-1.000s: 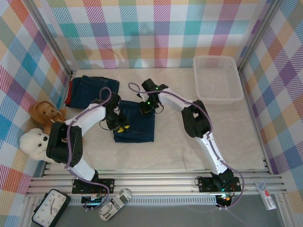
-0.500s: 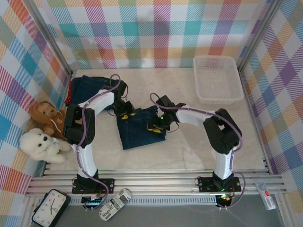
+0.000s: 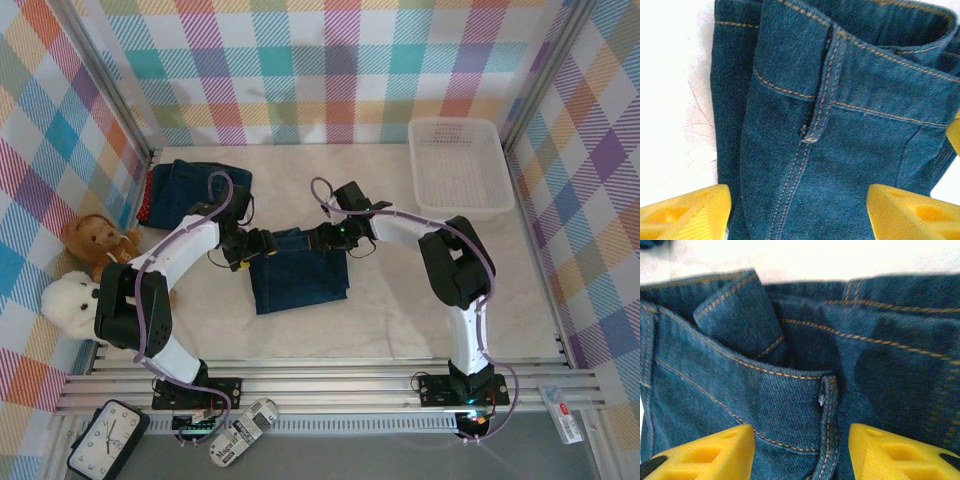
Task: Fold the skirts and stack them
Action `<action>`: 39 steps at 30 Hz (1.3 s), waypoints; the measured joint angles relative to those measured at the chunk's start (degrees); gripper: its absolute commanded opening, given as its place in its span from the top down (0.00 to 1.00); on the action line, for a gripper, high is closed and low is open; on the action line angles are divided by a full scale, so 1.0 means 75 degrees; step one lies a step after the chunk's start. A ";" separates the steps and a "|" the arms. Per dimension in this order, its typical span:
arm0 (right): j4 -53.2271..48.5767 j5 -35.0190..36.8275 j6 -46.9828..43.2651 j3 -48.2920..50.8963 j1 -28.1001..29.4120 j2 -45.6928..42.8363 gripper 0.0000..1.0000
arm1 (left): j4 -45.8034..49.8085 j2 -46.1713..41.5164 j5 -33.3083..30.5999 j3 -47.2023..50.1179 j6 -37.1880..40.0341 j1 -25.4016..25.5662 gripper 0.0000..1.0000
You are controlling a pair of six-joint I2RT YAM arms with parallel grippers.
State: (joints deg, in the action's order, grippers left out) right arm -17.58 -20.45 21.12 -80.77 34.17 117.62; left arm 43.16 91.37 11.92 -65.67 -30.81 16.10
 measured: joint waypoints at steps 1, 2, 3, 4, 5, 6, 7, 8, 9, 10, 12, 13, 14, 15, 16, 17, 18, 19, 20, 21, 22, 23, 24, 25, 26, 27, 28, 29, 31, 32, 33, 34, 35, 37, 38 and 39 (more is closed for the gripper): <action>0.0003 -0.0117 -0.0064 -0.0006 0.0000 0.0044 0.51 | -0.0029 0.0012 0.0000 0.0020 -0.0003 0.0000 0.25; 0.0009 -0.0271 -0.0128 -0.0006 0.0006 0.0070 0.54 | -0.0067 0.0029 0.0003 0.0029 0.0000 0.0000 0.25; 0.0026 -0.0408 -0.0175 -0.0006 0.0006 0.0085 0.59 | -0.0122 0.0050 0.0009 0.0032 0.0003 -0.0009 0.26; 0.0044 -0.0516 -0.0221 -0.0006 0.0006 0.0087 0.68 | -0.0192 0.0076 0.0029 0.0032 0.0017 -0.0017 0.26; 0.0058 -0.0635 -0.0326 -0.0035 0.0006 0.0090 0.80 | -0.0289 0.0137 0.0067 0.0032 0.0026 -0.0041 0.26; 0.0067 -0.0726 -0.0361 -0.0076 0.0006 0.0096 0.88 | -0.0367 0.0210 0.0099 0.0032 0.0035 -0.0058 0.26; 0.0087 -0.0778 -0.0376 -0.0096 0.0006 0.0096 0.91 | -0.0417 0.0274 0.0125 0.0032 0.0055 -0.0070 0.26; 0.0152 -0.0842 -0.0425 -0.0105 0.0026 0.0096 0.94 | -0.0463 0.0370 0.0143 0.0032 0.0082 -0.0099 0.26; 0.0236 -0.0918 -0.0466 -0.0105 0.0026 0.0093 0.95 | -0.0501 0.0460 0.0166 0.0032 0.0096 -0.0134 0.26; 0.0297 -0.0982 -0.0495 -0.0102 0.0029 0.0093 0.95 | -0.0554 0.0533 0.0201 0.0032 0.0119 -0.0181 0.26; 0.0463 -0.1236 -0.0551 -0.0093 0.0044 0.0064 0.96 | -0.0641 0.0673 0.0277 0.0035 0.0233 -0.0312 0.26; 0.0536 -0.1364 -0.0574 -0.0093 0.0055 0.0047 0.96 | -0.0673 0.0705 0.0329 0.0041 0.0283 -0.0376 0.26; 0.0647 -0.1545 -0.0603 -0.0093 0.0064 0.0017 0.96 | -0.0766 0.0717 0.0431 0.0058 0.0341 -0.0452 0.26; 0.0769 -0.1699 -0.0629 -0.0093 0.0079 0.0003 0.96 | -0.0863 0.0723 0.0551 0.0085 0.0431 -0.0530 0.27; 0.0854 -0.1824 -0.0653 -0.0099 0.0087 0.0003 0.96 | -0.0935 0.0723 0.0644 0.0096 0.0495 -0.0592 0.27; 0.0909 -0.1958 -0.0670 -0.0125 0.0096 0.0003 0.96 | -0.1008 0.0740 0.0717 0.0102 0.0589 -0.0647 0.28; 0.0930 -0.2098 -0.0688 -0.0178 0.0105 0.0012 0.96 | -0.1072 0.0755 0.0761 0.0102 0.0670 -0.0682 0.34; 0.0924 -0.2218 -0.0691 -0.0268 0.0108 0.0047 0.96 | -0.1137 0.0769 0.0790 0.0114 0.0743 -0.0705 0.43; 0.0915 -0.2340 -0.0697 -0.0460 0.0108 0.0137 0.96 | -0.1218 0.0793 0.0831 0.0140 0.0822 -0.0717 0.51; 0.0921 -0.2404 -0.0711 -0.0694 0.0108 0.0271 0.96 | -0.1274 0.0816 0.0833 0.0178 0.0845 -0.0726 0.57; 0.0924 -0.2433 -0.0717 -0.0886 0.0108 0.0393 0.95 | -0.1338 0.0842 0.0819 0.0239 0.0874 -0.0740 0.62; 0.0933 -0.2433 -0.0734 -0.1087 0.0108 0.0542 0.94 | -0.1384 0.0857 0.0772 0.0309 0.0903 -0.0766 0.66; 0.0927 -0.2422 -0.0746 -0.1227 0.0105 0.0676 0.92 | -0.1416 0.0868 0.0702 0.0396 0.0901 -0.0804 0.73; 0.0898 -0.2413 -0.0766 -0.1346 0.0105 0.0796 0.90 | -0.1434 0.0868 0.0653 0.0472 0.0927 -0.0839 0.77; 0.0845 -0.2387 -0.0796 -0.1483 0.0105 0.0956 0.85 | -0.1513 0.0866 0.0597 0.0600 0.0903 -0.0886 0.82; 0.0781 -0.2343 -0.0857 -0.1609 0.0108 0.1110 0.79 | -0.1641 0.0854 0.0568 0.0746 0.0883 -0.0933 0.86; 0.0699 -0.2288 -0.0927 -0.1708 0.0108 0.1239 0.73 | -0.1757 0.0845 0.0565 0.0880 0.0880 -0.0979 0.89; 0.0589 -0.2154 -0.0962 -0.1839 0.0108 0.1384 0.66 | -0.1856 0.0819 0.0574 0.0994 0.0874 -0.1035 0.92; 0.0428 -0.1877 -0.1035 -0.2008 0.0108 0.1597 0.58 | -0.2022 0.0743 0.0638 0.1134 0.0845 -0.1128 0.94; 0.0358 -0.1696 -0.1064 -0.2049 0.0108 0.1667 0.55 | -0.2098 0.0714 0.0676 0.1192 0.0836 -0.1154 0.95; 0.0283 -0.1559 -0.1090 -0.2060 0.0108 0.1702 0.54 | -0.2180 0.0705 0.0702 0.1241 0.0831 -0.1169 0.96; 0.0207 -0.1478 -0.1116 -0.2081 0.0108 0.1722 0.53 | -0.2215 0.0705 0.0731 0.1265 0.0831 -0.1172 0.96; 0.0099 -0.1408 -0.1137 -0.2133 0.0105 0.1754 0.52 | -0.2259 0.0705 0.0749 0.1285 0.0828 -0.1174 0.98; -0.0067 -0.1396 -0.1192 -0.2264 0.0108 0.1839 0.52 | -0.2308 0.0705 0.0755 0.1303 0.0828 -0.1180 0.99; -0.0105 -0.1460 -0.1239 -0.2317 0.0108 0.1886 0.52 | -0.2331 0.0705 0.0772 0.1317 0.0828 -0.1183 1.00; -0.0140 -0.1574 -0.1285 -0.2346 0.0105 0.1932 0.52 | -0.2358 0.0705 0.0793 0.1332 0.0828 -0.1192 1.00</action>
State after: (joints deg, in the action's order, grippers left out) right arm -18.63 -32.25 11.49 -98.37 34.96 132.11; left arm 25.47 96.66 17.87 -55.68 -24.60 7.16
